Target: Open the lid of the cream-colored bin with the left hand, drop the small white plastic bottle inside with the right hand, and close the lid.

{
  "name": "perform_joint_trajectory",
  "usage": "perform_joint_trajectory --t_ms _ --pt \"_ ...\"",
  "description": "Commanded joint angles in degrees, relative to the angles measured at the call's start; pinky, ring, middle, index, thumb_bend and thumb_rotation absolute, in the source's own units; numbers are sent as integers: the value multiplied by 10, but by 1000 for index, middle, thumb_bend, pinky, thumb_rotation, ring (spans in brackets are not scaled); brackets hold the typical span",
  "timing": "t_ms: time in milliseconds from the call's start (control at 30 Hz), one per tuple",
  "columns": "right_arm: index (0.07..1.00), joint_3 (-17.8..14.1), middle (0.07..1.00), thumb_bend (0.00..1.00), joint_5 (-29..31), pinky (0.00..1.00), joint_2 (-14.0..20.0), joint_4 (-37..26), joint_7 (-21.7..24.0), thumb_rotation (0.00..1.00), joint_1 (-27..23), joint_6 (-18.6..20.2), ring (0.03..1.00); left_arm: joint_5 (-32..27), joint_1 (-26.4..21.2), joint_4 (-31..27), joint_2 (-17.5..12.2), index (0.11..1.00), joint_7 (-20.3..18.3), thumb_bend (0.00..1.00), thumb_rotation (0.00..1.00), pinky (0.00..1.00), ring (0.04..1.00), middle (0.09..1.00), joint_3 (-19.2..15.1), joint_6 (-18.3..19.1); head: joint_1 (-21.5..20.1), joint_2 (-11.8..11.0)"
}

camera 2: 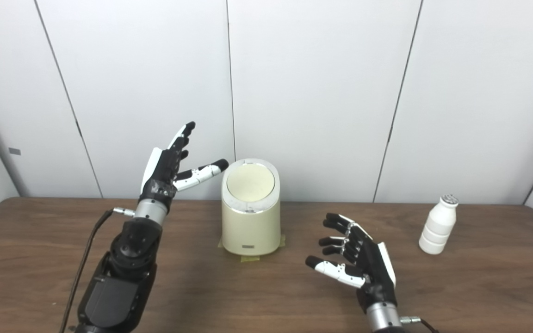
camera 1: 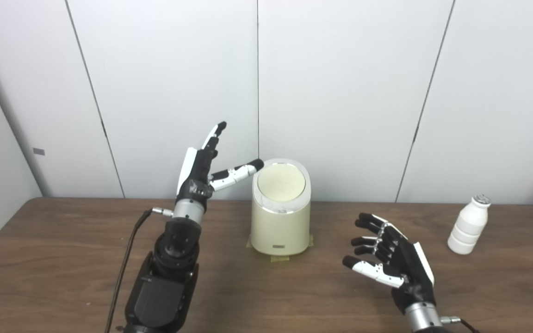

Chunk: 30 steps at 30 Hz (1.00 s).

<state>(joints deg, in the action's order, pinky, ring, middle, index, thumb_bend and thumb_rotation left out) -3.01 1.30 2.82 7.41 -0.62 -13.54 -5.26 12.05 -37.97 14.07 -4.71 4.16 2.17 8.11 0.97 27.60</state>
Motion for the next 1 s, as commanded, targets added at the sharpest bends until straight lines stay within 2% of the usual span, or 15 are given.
perform_joint_trajectory --t_ms 0,233,333,567,800,967 --pt "726 0 745 797 1 502 -1 -24 -1 139 -21 -26 576 19 -40 1 3 1000 13 917 264 999 1000 1000 9 -10 -1 2" --pt "724 -2 740 809 -1 494 -2 -23 -4 153 -22 -28 570 52 -60 23 8 1000 18 917 201 1000 1000 1000 30 -6 -4 3" --pt "725 0 737 799 -3 498 0 -18 -4 151 -23 -41 569 71 -67 32 5 1000 14 923 187 988 1000 1000 43 -1 -6 4" --pt "725 0 741 805 -9 497 0 -22 -6 165 -22 -35 574 104 -73 36 -7 1000 2 944 158 1000 1000 1000 70 13 -7 6" --pt "724 0 737 797 -6 504 0 -21 -5 151 -22 -39 575 114 -67 25 -8 1000 -11 880 44 1000 1000 1000 80 36 -7 7" --pt "719 0 740 800 -6 495 0 -22 -5 175 -22 -39 580 119 -67 35 -7 1000 -7 813 1 1000 1000 1000 84 35 -10 9"
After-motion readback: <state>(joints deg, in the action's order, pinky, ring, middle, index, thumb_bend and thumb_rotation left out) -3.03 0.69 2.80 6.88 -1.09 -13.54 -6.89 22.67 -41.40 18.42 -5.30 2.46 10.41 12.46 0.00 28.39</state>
